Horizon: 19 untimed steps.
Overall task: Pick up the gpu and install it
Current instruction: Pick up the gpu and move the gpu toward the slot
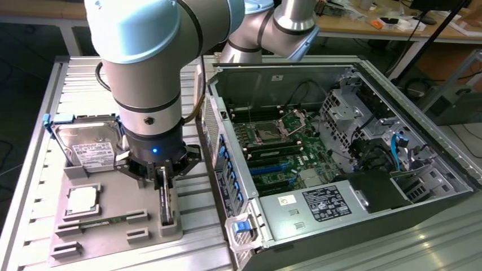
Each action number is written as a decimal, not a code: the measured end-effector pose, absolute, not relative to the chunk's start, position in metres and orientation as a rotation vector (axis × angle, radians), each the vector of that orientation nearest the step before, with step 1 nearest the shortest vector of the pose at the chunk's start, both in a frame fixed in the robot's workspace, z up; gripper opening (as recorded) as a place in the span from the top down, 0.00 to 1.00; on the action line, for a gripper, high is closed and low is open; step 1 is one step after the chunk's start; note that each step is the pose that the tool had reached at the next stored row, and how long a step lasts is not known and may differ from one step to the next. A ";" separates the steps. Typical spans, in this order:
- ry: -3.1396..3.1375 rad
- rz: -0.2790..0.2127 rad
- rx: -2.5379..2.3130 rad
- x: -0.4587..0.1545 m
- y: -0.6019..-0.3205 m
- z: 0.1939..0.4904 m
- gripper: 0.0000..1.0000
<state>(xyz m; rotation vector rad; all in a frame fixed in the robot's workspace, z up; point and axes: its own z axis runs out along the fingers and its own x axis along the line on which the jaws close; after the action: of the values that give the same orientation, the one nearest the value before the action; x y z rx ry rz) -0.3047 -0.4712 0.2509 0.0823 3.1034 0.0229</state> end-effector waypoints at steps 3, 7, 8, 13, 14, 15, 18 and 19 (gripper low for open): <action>3.103 0.023 0.082 -0.305 -0.471 0.254 0.73; 3.103 0.023 0.082 -0.305 -0.471 0.258 0.73; 3.103 0.023 0.082 -0.305 -0.471 0.260 0.73; 3.103 0.023 0.082 -0.305 -0.471 0.265 0.73; 3.103 0.023 0.082 -0.305 -0.471 0.267 0.73; 3.103 0.023 0.082 -0.305 -0.471 0.268 0.73; 3.103 0.023 0.082 -0.305 -0.471 0.272 0.73; 3.103 0.023 0.082 -0.305 -0.471 0.274 0.73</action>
<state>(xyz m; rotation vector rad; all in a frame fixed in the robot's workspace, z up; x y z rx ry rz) -0.3047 -0.4712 0.2738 0.0824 3.1033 0.0229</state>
